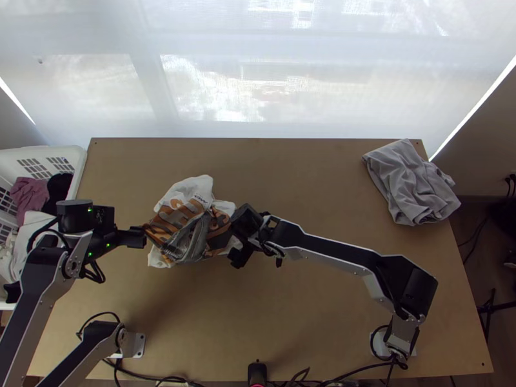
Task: Fold the t-shirt
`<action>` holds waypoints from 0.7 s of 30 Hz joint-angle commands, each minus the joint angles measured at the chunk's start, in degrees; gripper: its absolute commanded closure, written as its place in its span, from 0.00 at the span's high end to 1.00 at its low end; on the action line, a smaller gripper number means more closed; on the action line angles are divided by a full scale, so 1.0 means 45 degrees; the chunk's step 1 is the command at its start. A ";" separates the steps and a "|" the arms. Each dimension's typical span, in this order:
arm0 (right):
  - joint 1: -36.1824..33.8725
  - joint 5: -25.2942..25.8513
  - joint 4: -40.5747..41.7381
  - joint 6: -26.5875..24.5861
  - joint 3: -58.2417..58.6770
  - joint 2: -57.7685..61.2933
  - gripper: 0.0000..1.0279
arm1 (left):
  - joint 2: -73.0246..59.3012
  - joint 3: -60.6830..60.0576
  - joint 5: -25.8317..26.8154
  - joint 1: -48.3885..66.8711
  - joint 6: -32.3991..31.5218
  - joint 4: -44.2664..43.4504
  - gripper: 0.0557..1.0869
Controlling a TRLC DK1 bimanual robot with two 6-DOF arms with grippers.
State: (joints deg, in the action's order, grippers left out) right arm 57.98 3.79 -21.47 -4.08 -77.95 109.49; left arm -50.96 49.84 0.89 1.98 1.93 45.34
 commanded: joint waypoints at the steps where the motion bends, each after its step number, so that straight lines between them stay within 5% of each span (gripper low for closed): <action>1: 0.0124 -0.0237 -0.0169 -0.0071 -0.0080 0.0473 0.92 | 0.0152 -0.0256 0.0038 -0.0068 0.0058 0.0002 0.95; 6: 0.0007 -0.0472 -0.0286 -0.0305 -0.0665 0.1176 0.80 | 0.0113 -0.0237 0.0038 -0.0049 0.0058 0.0002 0.95; 15: -0.0559 -0.1800 -0.0736 -0.0500 -0.1095 0.1469 0.03 | -0.0043 -0.0198 0.0057 -0.0068 0.0176 0.0002 0.95; 21: -0.1340 -0.2093 -0.1361 -0.0715 -0.1076 0.0414 0.03 | -0.0668 -0.0061 0.0194 -0.0049 0.0137 -0.0291 0.86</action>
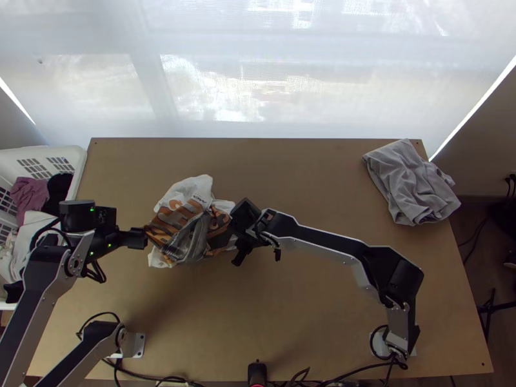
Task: Fold the t-shirt
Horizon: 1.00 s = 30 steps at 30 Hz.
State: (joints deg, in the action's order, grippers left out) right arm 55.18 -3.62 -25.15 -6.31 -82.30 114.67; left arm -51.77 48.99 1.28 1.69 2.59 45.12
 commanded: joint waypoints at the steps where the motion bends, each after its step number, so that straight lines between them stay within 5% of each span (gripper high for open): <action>1: -0.0875 -0.0485 -0.0642 -0.0259 -0.0090 -0.0952 0.03 | -0.0586 0.0187 0.0106 0.0014 -0.0029 -0.0320 0.86; 3: -0.1188 -0.0485 -0.0916 -0.0376 -0.0070 -0.1401 0.03 | -0.0781 0.0304 0.0126 0.0073 -0.0087 -0.0399 0.82; 6: -0.1656 -0.0485 -0.1365 -0.0493 0.0028 -0.2123 0.03 | -0.0840 0.0343 0.0419 0.0092 -0.0185 -0.0731 0.60; 11: -0.2164 -0.0466 -0.1892 -0.0962 -0.0070 -0.3276 0.03 | -0.0898 0.0539 0.0927 -0.0005 -0.0224 -0.1180 0.04; 22: -0.3082 -0.0446 -0.3377 -0.1235 -0.1457 -0.5131 0.03 | -0.1191 0.1007 0.1122 0.0170 -0.0458 -0.1238 0.06; 30: -0.3414 -0.0212 -0.4197 -0.1392 -0.3879 -0.5639 0.03 | -0.1328 0.0500 0.1415 0.1069 -0.0654 -0.1336 0.40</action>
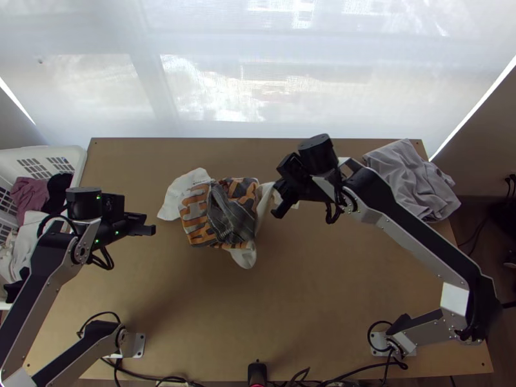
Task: Fold the t-shirt
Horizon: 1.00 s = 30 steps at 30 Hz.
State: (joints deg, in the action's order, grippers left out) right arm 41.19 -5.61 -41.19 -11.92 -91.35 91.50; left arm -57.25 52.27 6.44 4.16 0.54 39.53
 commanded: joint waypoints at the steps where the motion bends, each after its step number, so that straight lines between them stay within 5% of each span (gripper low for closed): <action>1: -0.0306 0.0386 -0.0671 -0.0202 -0.2297 -0.0471 0.03 | -0.0109 -0.0229 0.0327 0.0579 -0.0295 -0.0093 0.40; 17: -0.0911 0.2652 -0.0398 -0.1061 -0.6907 -0.0705 0.03 | -0.0382 -0.0288 0.0601 0.2161 -0.0256 0.0103 0.52; 25: -0.1028 0.3316 -0.0202 -0.1452 -0.7786 -0.0803 0.03 | -0.0812 -0.0327 0.0601 0.2903 -0.0178 0.0103 0.85; 30: -0.1009 0.3453 -0.0066 -0.1569 -0.7688 -0.0959 0.03 | -0.1457 -0.0424 0.0601 0.3684 -0.0041 0.0044 0.90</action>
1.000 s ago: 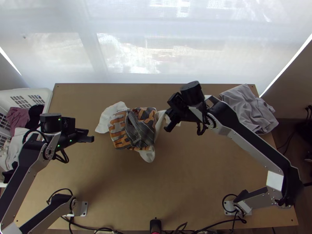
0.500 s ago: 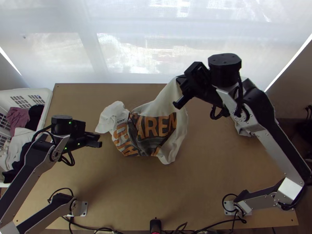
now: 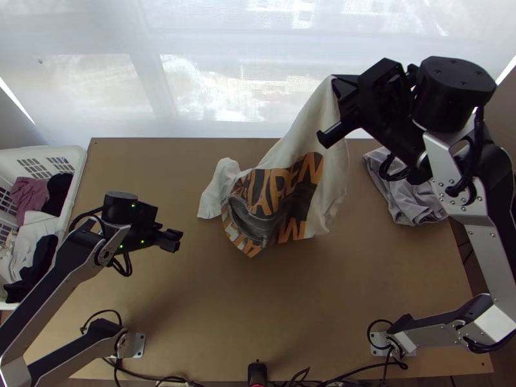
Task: Fold the t-shirt
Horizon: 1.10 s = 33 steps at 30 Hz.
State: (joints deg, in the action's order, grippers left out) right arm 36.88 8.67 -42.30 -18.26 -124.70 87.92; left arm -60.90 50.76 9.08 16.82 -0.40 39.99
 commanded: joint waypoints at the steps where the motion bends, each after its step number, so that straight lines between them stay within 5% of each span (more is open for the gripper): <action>1: -0.0032 0.0281 0.0182 -0.0161 -0.0237 -0.0182 0.03 | -0.0860 -0.0089 -0.0006 0.1087 0.0285 -0.0117 0.91; 12: 0.0085 0.0652 0.0026 -0.0551 -0.0471 -0.0495 0.03 | -0.4513 0.1044 -0.0436 0.2200 -0.0184 -0.3066 0.91; 22: 0.0925 0.2410 0.1530 -0.3559 0.0095 -0.2116 0.03 | -0.6407 0.3798 -0.0495 0.2415 -0.0867 -0.3534 0.91; 33: 0.1608 0.2625 0.0163 -0.3266 0.3532 -0.4284 0.03 | -0.8966 0.7840 -0.0338 0.2259 -0.1160 -0.2656 0.93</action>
State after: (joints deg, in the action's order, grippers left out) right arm 41.80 19.77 -38.09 -32.75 -116.31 73.71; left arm -93.60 75.79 6.92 26.76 -4.62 25.78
